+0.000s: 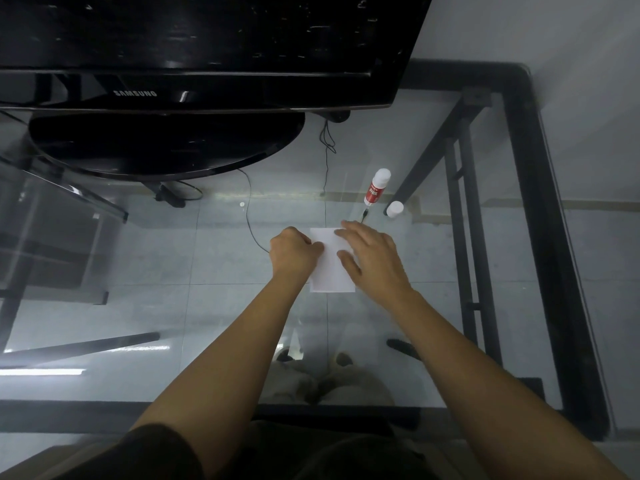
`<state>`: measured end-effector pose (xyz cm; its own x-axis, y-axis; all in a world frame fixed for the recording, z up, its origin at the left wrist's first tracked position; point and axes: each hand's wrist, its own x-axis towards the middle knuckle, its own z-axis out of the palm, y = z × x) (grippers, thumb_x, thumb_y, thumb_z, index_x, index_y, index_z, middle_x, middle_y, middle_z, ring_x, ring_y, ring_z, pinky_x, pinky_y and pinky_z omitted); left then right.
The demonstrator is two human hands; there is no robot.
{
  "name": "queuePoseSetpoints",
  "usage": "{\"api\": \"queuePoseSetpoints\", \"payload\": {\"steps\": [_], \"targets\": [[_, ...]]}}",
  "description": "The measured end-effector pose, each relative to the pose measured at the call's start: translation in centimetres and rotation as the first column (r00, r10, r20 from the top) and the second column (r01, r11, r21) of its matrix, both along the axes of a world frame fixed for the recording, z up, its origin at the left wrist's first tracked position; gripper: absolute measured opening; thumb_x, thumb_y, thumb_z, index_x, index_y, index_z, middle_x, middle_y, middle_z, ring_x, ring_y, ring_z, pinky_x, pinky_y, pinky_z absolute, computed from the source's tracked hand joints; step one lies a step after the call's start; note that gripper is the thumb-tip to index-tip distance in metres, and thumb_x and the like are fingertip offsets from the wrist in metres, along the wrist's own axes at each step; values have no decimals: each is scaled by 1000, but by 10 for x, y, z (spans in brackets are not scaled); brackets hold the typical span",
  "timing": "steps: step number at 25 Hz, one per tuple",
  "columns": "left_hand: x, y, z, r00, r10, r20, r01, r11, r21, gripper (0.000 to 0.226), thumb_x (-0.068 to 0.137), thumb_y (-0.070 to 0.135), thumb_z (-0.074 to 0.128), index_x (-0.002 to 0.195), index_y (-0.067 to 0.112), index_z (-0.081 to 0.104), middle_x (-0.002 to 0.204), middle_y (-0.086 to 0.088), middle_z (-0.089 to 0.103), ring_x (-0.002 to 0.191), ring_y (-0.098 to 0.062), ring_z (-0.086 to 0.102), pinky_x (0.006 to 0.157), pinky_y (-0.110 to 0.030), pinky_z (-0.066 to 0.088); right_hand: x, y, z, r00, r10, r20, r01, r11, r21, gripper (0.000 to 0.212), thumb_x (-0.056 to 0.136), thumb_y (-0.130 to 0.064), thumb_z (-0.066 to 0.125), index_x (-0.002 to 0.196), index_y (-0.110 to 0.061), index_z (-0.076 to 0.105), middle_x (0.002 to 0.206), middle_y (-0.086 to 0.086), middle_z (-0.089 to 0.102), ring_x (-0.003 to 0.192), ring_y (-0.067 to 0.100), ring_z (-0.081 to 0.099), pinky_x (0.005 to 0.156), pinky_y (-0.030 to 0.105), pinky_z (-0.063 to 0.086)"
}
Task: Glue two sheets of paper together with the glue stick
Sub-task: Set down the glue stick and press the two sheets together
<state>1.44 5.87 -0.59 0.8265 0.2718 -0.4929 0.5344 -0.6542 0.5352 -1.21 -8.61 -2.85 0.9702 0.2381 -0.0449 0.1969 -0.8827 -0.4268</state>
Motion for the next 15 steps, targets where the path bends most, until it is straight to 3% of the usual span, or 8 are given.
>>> {"api": "queuePoseSetpoints", "payload": {"steps": [2,5,7,10,12,15], "targets": [[0,1,-1,1000,7,8,-7,1000,-9,40,80,18,65,47,18,43,50,4,44,48,-12,44,42,-17,30,-8,-12,-8,980,186,-74,-194,974,-118,48,97,-35,37,143,-22,29,154,-4,23,143,14,13,113,40,8],[1,2,-1,1000,4,24,-4,1000,-11,36,80,20,67,51,16,46,53,4,47,49,-10,45,43,-17,31,-15,-18,-16,961,232,-151,-261,941,-216,57,97,-46,19,147,-26,2,152,-12,-8,137,4,-18,112,41,-8],[-3,4,1,999,-23,27,23,999,24,25,80,27,68,68,11,52,65,-1,53,59,-17,52,47,-20,35,-15,-17,-16,959,222,-175,-261,933,-249,58,96,-48,16,147,-27,-5,150,-13,-14,134,4,-23,110,40,-12],[-15,11,-1,982,-186,40,169,949,265,49,80,50,63,101,8,49,93,-9,57,80,-28,59,64,-37,50,-13,-16,-13,955,216,-204,-269,920,-284,61,95,-52,13,146,-28,-9,149,-12,-18,135,6,-23,110,40,-13],[-22,17,-3,950,-306,66,261,890,374,60,79,58,57,108,7,45,106,-13,54,91,-30,59,73,-44,54,-13,-15,-12,954,211,-214,-270,914,-303,62,93,-54,9,146,-27,-9,153,-9,-15,139,10,-19,111,42,-12],[-26,29,-7,911,-409,48,357,842,404,66,77,63,56,110,7,45,109,-14,52,94,-28,56,76,-43,53,-14,-14,-9,952,211,-221,-273,912,-307,62,93,-53,9,146,-26,-8,157,-6,-10,142,13,-14,113,44,-10]]}}
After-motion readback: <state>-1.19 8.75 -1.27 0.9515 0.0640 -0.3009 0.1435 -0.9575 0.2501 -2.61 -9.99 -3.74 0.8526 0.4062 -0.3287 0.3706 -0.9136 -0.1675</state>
